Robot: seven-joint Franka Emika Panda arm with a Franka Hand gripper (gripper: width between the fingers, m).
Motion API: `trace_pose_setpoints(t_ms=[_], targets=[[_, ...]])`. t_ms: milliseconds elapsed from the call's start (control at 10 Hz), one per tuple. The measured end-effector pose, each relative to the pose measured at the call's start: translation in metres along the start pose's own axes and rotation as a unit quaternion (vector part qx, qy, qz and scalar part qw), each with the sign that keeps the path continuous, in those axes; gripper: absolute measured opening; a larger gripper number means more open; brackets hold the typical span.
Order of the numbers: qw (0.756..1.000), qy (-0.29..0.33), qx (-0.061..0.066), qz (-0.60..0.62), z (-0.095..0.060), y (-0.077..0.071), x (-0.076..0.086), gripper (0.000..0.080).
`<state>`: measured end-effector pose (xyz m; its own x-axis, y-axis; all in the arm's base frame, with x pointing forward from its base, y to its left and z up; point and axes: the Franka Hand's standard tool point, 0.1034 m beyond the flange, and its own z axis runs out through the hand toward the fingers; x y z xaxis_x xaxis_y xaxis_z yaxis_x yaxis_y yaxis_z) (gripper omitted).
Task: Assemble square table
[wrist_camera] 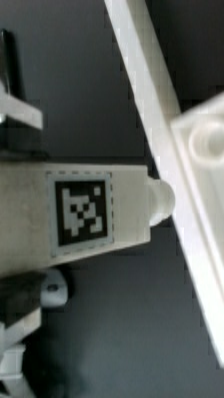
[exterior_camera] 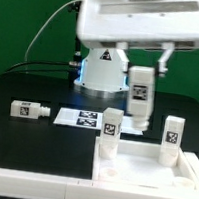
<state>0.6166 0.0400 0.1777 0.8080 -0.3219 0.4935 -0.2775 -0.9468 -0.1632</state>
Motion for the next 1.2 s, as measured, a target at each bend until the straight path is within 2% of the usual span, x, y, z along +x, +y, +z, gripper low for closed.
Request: trace_pose_setpoints(t_ms=[200,400,500,600,700,800,1200], targets=[[1.0,0.003,-0.007,-0.022,0.002,0.01,0.0,0.0286],[1.0,0.001,-0.006,-0.025,0.004,0.007,-0.002,0.0286],[0.998,-0.007,-0.003,-0.054,0.012,-0.011,-0.008,0.0286],[0.995,-0.019,0.001,-0.097,0.026,-0.038,-0.016,0.0286],[0.991,-0.028,0.001,-0.135,0.035,-0.045,-0.022,0.0286],[0.993,-0.017,0.0,-0.119,0.034,-0.04,-0.021,0.0286],[0.993,-0.02,0.0,-0.12,0.037,-0.042,-0.025,0.0286]])
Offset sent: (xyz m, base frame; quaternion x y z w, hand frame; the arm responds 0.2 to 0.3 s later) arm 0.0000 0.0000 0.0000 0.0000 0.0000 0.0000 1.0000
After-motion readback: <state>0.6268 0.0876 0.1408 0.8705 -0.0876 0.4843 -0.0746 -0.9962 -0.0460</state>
